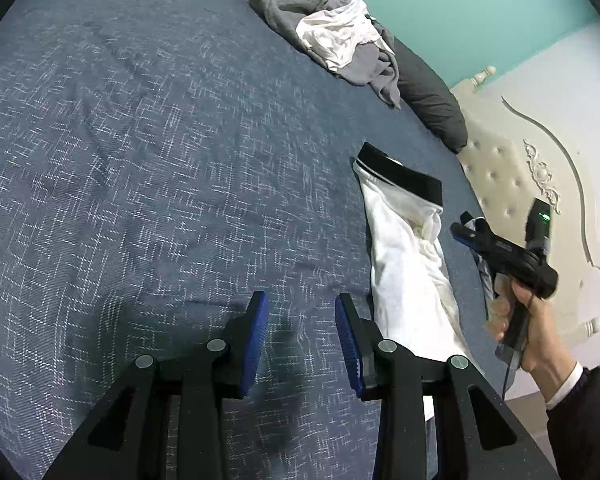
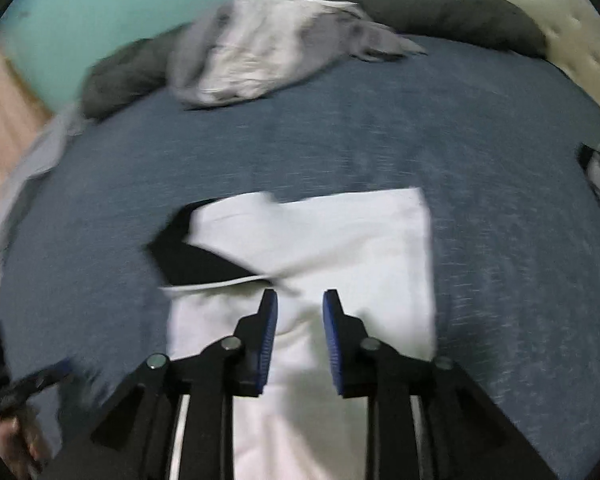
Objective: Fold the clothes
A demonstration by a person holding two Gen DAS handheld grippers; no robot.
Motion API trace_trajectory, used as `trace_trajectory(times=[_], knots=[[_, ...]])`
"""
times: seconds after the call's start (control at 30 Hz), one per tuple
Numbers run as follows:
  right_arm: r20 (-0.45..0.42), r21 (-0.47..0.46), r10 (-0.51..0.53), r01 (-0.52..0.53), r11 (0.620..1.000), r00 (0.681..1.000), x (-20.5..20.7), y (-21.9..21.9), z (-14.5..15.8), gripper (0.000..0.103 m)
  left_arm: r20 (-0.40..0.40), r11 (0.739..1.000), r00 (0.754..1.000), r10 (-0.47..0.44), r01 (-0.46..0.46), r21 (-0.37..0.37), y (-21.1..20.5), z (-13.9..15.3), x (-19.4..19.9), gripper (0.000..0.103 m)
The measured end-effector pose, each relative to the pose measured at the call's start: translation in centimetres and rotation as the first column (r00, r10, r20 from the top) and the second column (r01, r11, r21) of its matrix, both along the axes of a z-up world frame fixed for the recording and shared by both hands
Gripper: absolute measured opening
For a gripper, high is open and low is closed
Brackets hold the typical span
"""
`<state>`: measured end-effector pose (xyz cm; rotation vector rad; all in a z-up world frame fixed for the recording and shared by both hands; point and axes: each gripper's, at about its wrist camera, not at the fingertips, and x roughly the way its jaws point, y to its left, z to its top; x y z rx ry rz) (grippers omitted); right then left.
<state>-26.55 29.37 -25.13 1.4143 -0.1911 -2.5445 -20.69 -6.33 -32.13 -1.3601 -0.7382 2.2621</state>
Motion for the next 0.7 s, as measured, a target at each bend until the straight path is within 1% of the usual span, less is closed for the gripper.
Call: trace_trajectory(times=[0.1, 0.27, 0.47, 0.5, 0.53, 0.6, 0.7], knots=[[0.028, 0.07, 0.104, -0.106, 0.992, 0.994, 1.6, -2.2, -0.8, 0.026, 0.001, 1.0, 1.0, -0.004, 0.004, 0.001, 0.1, 0.0, 0.1, 0.038], [0.086, 0.157, 0.142, -0.154, 0.976, 0.986, 2.2, -3.5, -2.9, 0.027, 0.002, 1.0, 1.0, -0.007, 0.007, 0.0, 0.1, 0.0, 0.3, 0.038], [0.122, 0.224, 0.165, -0.189, 0.956, 0.979, 1.7, -4.2, -4.8, 0.027, 0.003, 1.0, 1.0, -0.004, 0.004, 0.003, -0.1, 0.0, 0.3, 0.038], [0.128, 0.238, 0.164, -0.19, 0.952, 0.978, 1.7, -4.3, -5.1, 0.021, 0.002, 1.0, 1.0, -0.004, 0.004, 0.003, -0.1, 0.0, 0.3, 0.038], [0.134, 0.251, 0.162, -0.192, 0.949, 0.978, 1.7, -4.4, -5.4, 0.01, 0.002, 1.0, 1.0, -0.004, 0.004, 0.004, -0.1, 0.0, 0.3, 0.038], [0.112, 0.241, 0.138, -0.161, 0.957, 0.984, 1.7, -3.8, -5.1, 0.005, 0.001, 1.0, 1.0, -0.004, 0.004, 0.006, -0.1, 0.0, 0.4, 0.038], [0.051, 0.189, 0.09, -0.098, 0.977, 0.995, 1.7, -2.3, -3.7, 0.004, 0.001, 1.0, 1.0, -0.001, 0.001, 0.007, -0.2, 0.1, 0.5, 0.038]])
